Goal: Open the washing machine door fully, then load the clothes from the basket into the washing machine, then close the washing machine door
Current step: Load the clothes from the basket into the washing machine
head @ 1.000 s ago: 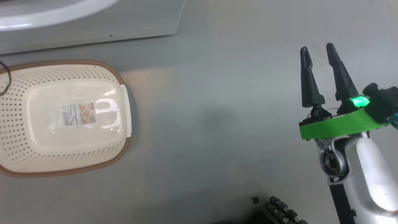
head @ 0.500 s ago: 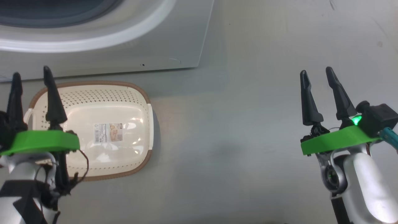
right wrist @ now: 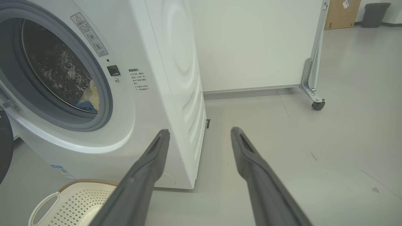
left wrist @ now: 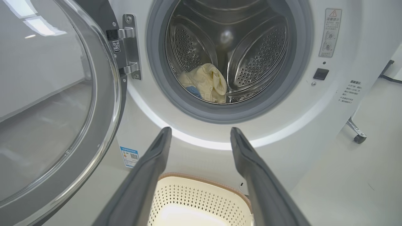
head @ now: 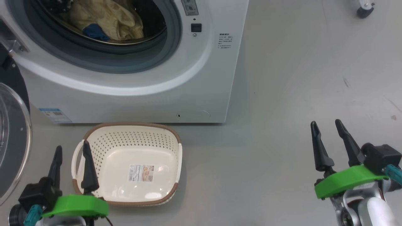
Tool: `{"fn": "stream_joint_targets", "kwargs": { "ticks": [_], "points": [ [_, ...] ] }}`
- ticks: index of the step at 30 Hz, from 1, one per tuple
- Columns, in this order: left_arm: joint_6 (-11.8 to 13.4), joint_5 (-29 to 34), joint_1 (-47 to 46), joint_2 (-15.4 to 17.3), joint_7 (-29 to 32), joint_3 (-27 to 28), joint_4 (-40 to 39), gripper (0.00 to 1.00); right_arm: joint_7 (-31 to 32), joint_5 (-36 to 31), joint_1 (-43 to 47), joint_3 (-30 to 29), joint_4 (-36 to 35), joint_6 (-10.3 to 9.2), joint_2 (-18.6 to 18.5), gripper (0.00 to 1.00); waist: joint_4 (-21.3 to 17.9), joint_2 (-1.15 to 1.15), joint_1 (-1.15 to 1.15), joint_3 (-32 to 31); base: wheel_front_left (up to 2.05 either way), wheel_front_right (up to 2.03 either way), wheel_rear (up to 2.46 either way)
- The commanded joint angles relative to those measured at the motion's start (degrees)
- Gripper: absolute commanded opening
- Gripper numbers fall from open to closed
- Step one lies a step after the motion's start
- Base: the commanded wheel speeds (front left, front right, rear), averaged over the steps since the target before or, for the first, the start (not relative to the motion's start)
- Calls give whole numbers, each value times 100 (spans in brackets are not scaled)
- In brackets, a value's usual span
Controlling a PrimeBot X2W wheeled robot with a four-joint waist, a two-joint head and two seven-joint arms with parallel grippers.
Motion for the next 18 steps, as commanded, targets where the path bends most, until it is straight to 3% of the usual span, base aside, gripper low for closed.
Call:
{"fn": "stream_joint_targets", "kwargs": {
  "ticks": [1, 18],
  "points": [
    [37, 63, -47, 83, -38, 216, -145, 100, 45, -64, -8, 64, -253, 23, -44, 100, 3, 0, 1, -157, 0, 0, 0],
    [237, 124, 372, 131, 121, 91, -399, 100, 343, -82, 469, -81, -641, 23, -44, 100, 36, 0, 1, -557, 0, 0, 0]
  ]
}}
